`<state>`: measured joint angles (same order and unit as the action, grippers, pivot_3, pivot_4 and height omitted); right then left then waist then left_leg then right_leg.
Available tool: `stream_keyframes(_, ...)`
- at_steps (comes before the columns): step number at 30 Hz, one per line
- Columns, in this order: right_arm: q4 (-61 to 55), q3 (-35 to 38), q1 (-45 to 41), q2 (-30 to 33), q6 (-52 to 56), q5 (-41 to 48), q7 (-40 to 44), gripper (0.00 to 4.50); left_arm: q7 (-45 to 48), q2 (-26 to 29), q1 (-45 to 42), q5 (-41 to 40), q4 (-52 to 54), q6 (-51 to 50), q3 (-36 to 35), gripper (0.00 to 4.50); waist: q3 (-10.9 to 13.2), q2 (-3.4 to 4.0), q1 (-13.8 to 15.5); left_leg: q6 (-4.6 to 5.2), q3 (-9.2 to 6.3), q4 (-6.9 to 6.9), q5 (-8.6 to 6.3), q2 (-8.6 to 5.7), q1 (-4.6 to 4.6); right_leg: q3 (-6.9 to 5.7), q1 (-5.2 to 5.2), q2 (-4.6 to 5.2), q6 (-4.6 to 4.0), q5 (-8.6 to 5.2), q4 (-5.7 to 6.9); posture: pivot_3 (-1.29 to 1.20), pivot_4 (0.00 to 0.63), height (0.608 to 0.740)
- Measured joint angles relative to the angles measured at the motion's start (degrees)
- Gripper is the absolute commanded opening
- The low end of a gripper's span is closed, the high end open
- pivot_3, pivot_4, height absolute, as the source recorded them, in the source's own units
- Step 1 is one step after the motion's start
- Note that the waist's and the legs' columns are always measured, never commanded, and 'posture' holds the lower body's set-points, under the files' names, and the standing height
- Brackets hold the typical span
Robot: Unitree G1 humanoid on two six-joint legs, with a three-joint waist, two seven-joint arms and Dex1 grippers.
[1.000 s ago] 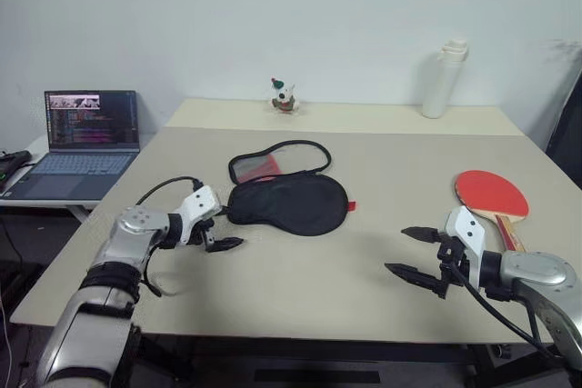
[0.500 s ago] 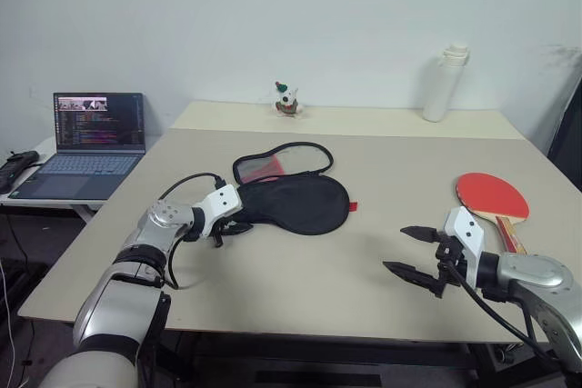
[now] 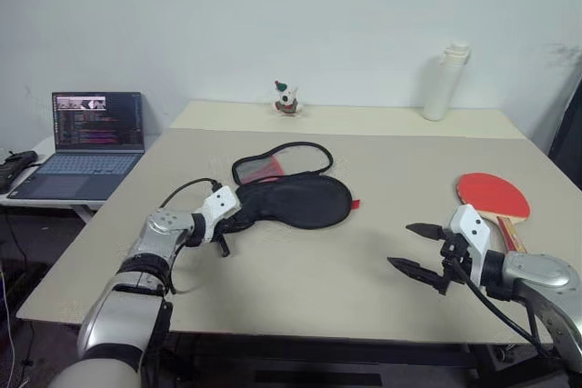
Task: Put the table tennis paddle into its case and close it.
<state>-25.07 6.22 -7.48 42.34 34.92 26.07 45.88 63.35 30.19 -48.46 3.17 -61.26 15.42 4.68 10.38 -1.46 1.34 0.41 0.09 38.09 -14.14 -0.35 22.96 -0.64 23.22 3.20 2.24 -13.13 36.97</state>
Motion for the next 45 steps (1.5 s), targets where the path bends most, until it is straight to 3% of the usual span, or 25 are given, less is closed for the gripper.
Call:
stream_keyframes(6,-0.06,0.70,0.67,0.00,-0.02,0.00,-0.08,4.50,2.04,-6.60,13.23,-5.05,30.25,-19.06,1.96,0.02,-0.03,0.04,0.33,0.05,-0.06,0.01,-0.04,-0.12,0.08,0.00,-0.03,0.16,0.05,0.01,-0.08,0.00,0.150,0.740)
stream_keyframes(11,-0.06,1.67,1.93,0.09,-0.03,0.00,0.03,4.50,-2.90,-13.18,16.11,-5.43,41.98,-32.53,6.15,0.02,-0.02,0.03,0.25,0.05,-0.09,0.05,-0.02,-0.05,0.02,0.01,-0.03,0.02,0.30,-0.15,-0.03,0.00,0.150,0.740)
stream_keyframes(15,-0.07,1.89,2.28,0.16,-0.05,0.01,0.13,4.50,-5.85,-15.12,16.05,-5.32,43.37,-35.48,7.72,0.96,-0.02,0.03,-0.04,0.04,-0.08,0.03,-0.02,0.03,-0.03,0.02,-0.03,-0.07,0.30,-0.16,0.01,0.00,0.150,0.740)
stream_keyframes(24,-0.75,3.28,3.83,-0.26,1.63,2.18,-1.09,4.50,-1.41,-10.52,21.02,-11.11,53.29,-40.85,8.17,4.18,-0.02,0.04,-0.57,0.04,-0.06,-0.07,-0.03,0.08,-0.02,0.05,0.03,-0.06,0.20,-0.19,-0.02,0.00,0.150,0.740)
stream_keyframes(32,1.12,2.85,-0.26,-6.88,16.58,4.79,-12.63,4.50,2.34,-1.34,21.25,-18.68,55.70,-41.04,-0.06,4.18,-0.01,0.05,-0.93,0.03,-0.09,-0.05,-0.02,0.20,-0.05,0.02,0.04,-0.06,-0.20,-0.31,0.01,0.00,0.150,0.740)
stream_keyframes(39,12.19,3.57,-7.42,-16.49,20.50,1.13,-26.38,4.50,2.02,2.45,20.76,-19.00,53.51,-38.92,-3.05,4.18,0.02,0.02,-1.33,0.03,-0.02,-0.13,-0.02,0.08,0.03,0.05,0.12,-0.06,-0.17,-0.06,-0.03,0.00,0.150,0.740)
stream_keyframes(45,15.29,4.70,-10.59,-19.79,22.01,1.09,-30.30,4.50,0.93,2.45,21.86,-19.18,54.17,-38.84,-3.25,4.18,0.03,0.03,-1.47,0.04,-0.03,-0.15,-0.02,0.10,0.01,0.04,0.12,-0.08,-0.15,-0.07,0.00,0.00,0.150,0.740)
